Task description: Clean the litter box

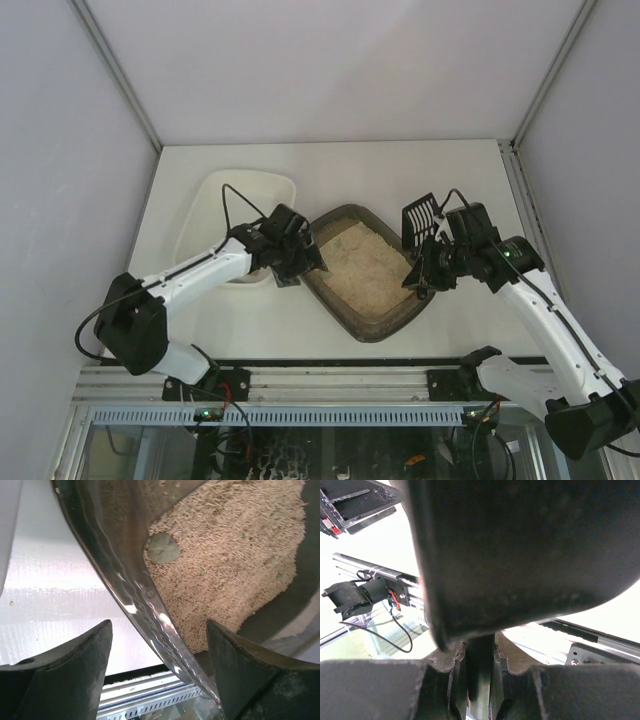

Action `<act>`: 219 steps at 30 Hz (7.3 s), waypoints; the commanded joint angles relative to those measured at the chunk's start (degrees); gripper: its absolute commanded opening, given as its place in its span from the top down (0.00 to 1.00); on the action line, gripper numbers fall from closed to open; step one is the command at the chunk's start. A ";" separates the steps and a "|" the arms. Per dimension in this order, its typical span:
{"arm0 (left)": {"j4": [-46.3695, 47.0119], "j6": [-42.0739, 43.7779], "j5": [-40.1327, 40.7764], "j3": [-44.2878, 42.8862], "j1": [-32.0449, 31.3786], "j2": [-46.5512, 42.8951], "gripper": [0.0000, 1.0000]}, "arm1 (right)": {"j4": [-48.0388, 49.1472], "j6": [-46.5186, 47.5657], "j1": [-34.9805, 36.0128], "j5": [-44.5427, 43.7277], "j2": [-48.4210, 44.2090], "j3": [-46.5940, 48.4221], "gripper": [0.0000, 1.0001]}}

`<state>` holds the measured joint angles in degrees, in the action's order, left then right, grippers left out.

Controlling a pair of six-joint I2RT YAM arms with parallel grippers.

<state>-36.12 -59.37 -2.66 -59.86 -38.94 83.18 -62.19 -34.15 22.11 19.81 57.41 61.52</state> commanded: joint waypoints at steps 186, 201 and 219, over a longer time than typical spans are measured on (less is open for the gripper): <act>-17.83 75.03 -18.25 3.69 40.46 -11.50 0.00 | 78.18 -26.08 -1.62 39.86 -14.33 -51.22 1.00; -19.25 76.45 -21.70 3.21 45.00 -10.84 0.00 | 93.22 -36.74 -2.83 44.16 -3.21 -51.70 1.00; -19.64 76.78 -22.22 3.17 45.22 -10.14 0.00 | 89.46 -35.86 1.29 40.35 -4.09 -50.57 1.00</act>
<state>-55.64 16.12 -23.05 -56.95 6.00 73.63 19.84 -67.33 18.63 60.16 51.22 10.15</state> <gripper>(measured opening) 0.996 0.152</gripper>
